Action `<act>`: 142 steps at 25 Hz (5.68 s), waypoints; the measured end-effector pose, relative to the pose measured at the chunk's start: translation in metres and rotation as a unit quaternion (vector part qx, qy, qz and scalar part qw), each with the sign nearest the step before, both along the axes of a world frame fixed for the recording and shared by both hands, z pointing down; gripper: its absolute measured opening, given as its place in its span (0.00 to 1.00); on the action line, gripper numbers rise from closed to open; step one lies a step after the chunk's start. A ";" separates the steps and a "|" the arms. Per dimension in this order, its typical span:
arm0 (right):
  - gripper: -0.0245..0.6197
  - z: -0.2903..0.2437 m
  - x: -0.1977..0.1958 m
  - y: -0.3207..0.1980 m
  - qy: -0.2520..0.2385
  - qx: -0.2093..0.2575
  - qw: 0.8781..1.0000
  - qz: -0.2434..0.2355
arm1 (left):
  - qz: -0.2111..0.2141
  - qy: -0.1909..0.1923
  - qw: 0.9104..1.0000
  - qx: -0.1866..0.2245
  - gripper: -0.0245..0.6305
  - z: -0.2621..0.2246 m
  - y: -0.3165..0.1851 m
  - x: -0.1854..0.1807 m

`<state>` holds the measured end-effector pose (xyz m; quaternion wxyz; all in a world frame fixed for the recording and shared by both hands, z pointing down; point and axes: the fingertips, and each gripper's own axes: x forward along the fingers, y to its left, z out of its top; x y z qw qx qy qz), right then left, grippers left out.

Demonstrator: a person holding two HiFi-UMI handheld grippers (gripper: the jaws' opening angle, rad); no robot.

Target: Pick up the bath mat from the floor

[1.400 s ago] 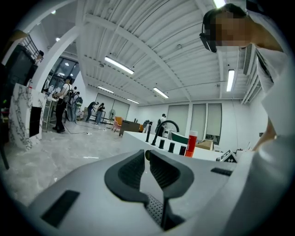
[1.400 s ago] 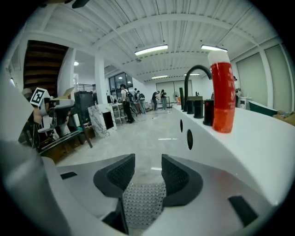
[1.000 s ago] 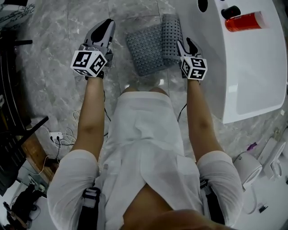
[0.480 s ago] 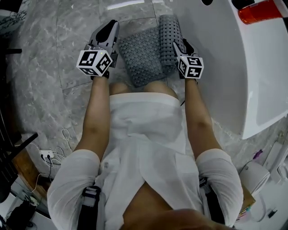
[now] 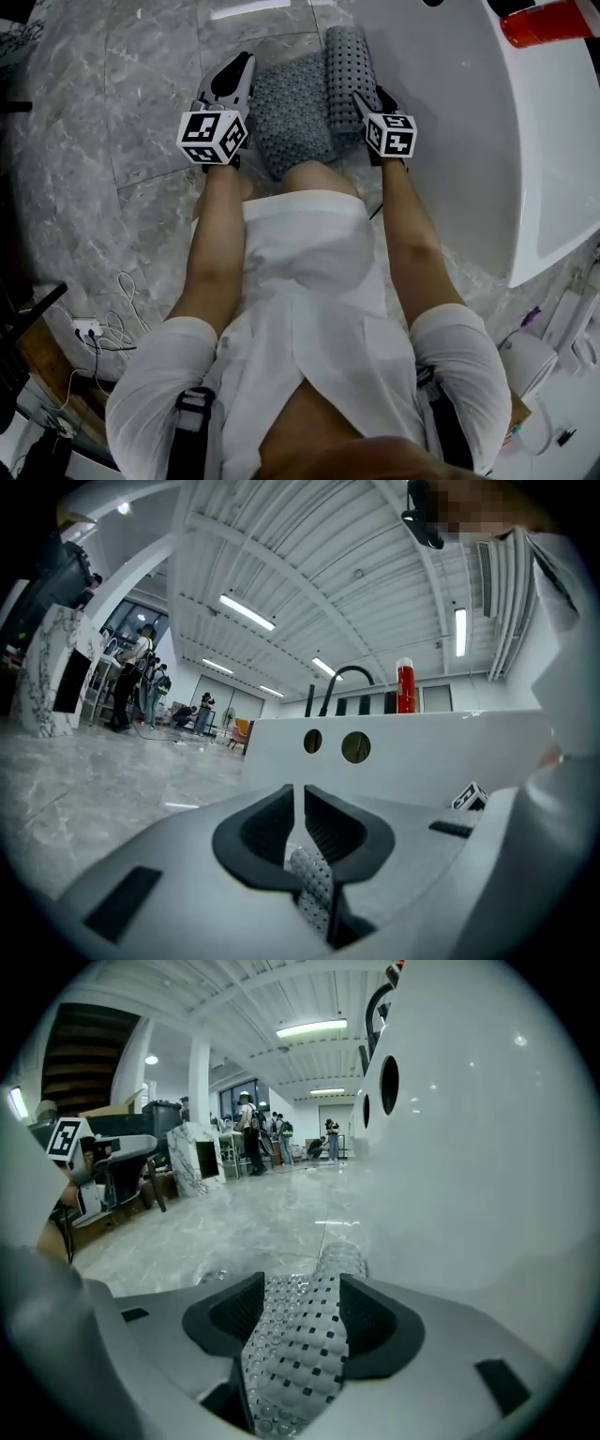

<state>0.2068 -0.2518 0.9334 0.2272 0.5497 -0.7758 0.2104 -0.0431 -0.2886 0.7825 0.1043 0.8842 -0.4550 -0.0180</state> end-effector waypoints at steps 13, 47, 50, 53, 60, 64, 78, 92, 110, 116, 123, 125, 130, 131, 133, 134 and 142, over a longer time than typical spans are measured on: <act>0.52 0.094 0.018 0.015 0.062 -0.164 0.984 0.020 | 0.010 -0.017 1.000 0.001 0.10 0.014 0.002 -0.005; 0.57 0.171 -0.013 0.081 0.409 -0.161 0.809 -0.390 | 0.031 -0.019 0.999 -0.001 0.10 0.027 -0.006 0.010; 0.57 0.184 -0.004 0.079 0.484 -0.141 0.757 -0.415 | 0.030 -0.014 0.999 0.000 0.10 0.026 -0.006 0.010; 0.57 0.185 0.003 0.072 0.535 -0.115 0.729 -0.410 | 0.033 -0.013 0.999 0.000 0.10 0.024 -0.005 0.010; 0.48 0.171 -0.007 0.053 0.550 -0.071 0.731 -0.398 | 0.032 -0.005 0.999 -0.006 0.10 0.026 -0.007 0.007; 0.34 0.162 -0.015 0.045 0.529 -0.062 0.755 -0.383 | 0.039 -0.001 0.999 -0.009 0.10 0.030 -0.007 0.014; 0.10 0.046 -0.038 -0.011 0.392 0.002 0.892 -0.224 | 0.039 -0.001 0.998 -0.046 0.10 0.032 -0.002 0.018; 0.10 -0.176 -0.052 0.001 0.266 -0.042 0.954 -0.136 | 0.022 -0.049 0.989 -0.136 0.10 -0.124 0.037 -0.030; 0.10 -0.342 -0.099 0.040 0.240 -0.066 0.955 -0.163 | 0.002 -0.042 0.984 -0.176 0.10 -0.280 0.078 -0.069; 0.10 -0.400 -0.090 0.052 0.235 -0.071 0.959 -0.144 | 0.003 -0.032 0.984 -0.175 0.10 -0.335 0.087 -0.068; 0.10 -0.478 -0.081 0.065 0.203 -0.062 0.972 -0.100 | -0.010 -0.005 0.987 -0.161 0.10 -0.408 0.093 -0.073; 0.10 -0.503 -0.078 0.066 0.189 -0.056 0.977 -0.079 | -0.015 0.004 0.987 -0.162 0.10 -0.425 0.097 -0.079; 0.10 -0.568 -0.071 0.072 0.146 -0.019 0.989 -0.034 | -0.019 -0.002 0.989 -0.150 0.10 -0.468 0.118 -0.091; 0.10 -0.582 -0.071 0.074 0.135 -0.011 0.990 -0.026 | -0.022 -0.002 0.989 -0.146 0.10 -0.477 0.122 -0.094; 0.10 -0.609 -0.070 0.078 0.110 0.003 0.994 -0.011 | -0.030 0.001 0.990 -0.137 0.10 -0.494 0.127 -0.101; 0.10 -0.623 -0.068 0.080 0.099 0.011 0.995 -0.005 | -0.035 0.003 0.991 -0.132 0.10 -0.504 0.130 -0.103; 0.10 -0.704 -0.043 0.090 0.016 0.074 0.996 0.044 | -0.061 0.005 0.993 -0.097 0.10 -0.560 0.144 -0.129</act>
